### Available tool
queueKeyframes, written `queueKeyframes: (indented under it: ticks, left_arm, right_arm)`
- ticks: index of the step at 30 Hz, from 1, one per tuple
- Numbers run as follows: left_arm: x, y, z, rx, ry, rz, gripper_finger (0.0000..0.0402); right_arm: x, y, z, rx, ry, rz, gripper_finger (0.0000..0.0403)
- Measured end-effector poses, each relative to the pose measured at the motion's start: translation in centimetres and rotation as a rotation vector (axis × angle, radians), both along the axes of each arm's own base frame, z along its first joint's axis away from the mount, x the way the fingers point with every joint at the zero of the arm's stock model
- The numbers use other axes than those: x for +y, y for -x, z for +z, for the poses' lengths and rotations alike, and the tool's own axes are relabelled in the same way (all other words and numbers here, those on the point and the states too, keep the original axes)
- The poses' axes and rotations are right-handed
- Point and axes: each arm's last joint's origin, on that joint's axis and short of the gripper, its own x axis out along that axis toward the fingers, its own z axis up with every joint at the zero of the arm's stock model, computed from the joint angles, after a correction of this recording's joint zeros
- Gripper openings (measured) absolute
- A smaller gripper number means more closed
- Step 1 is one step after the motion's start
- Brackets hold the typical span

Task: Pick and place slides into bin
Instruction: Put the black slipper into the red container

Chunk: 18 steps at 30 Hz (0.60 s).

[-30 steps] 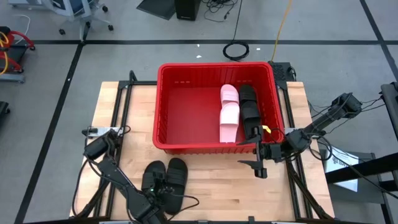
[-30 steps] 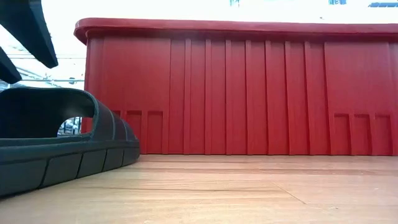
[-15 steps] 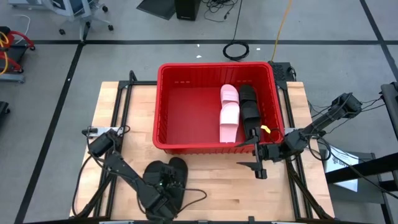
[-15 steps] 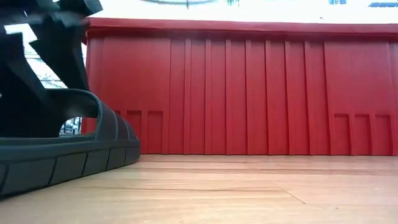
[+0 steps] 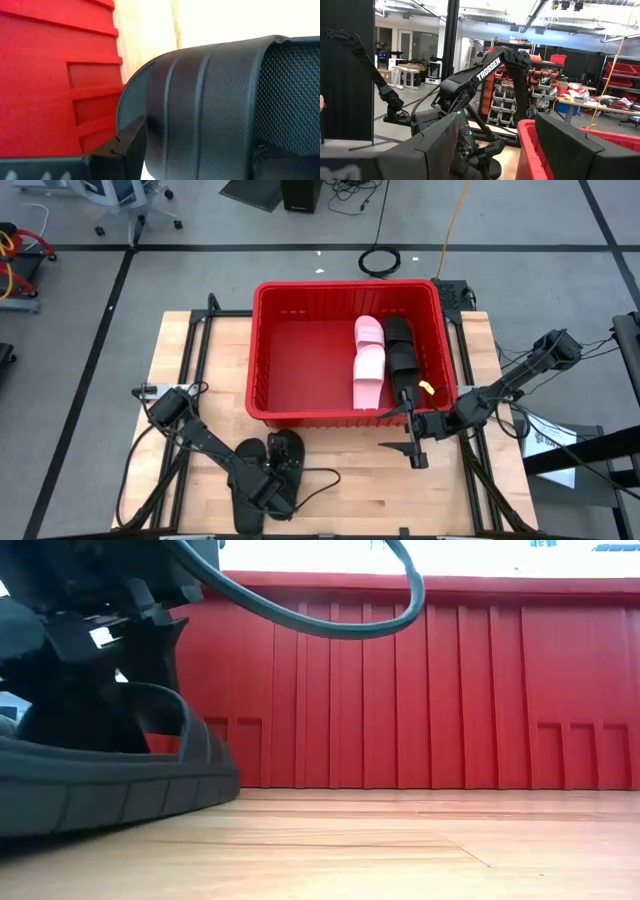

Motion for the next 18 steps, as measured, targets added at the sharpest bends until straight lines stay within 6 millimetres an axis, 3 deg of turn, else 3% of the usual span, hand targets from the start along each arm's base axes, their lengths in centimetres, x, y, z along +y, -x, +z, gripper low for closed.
queueKeyframes:
  ticks: [13,18]
  left_arm:
    - [1.3,-0.9,0.0,-0.007,-0.018,0.025,0.0197]
    - [1.2,-0.9,0.0,0.018,-0.012,-0.005,0.0173]
  right_arm:
    - [0.5,-0.8,-0.9,0.023,-0.026,0.009,0.0254]
    - [0.5,-0.8,-0.9,0.028,-0.051,0.014,0.0254]
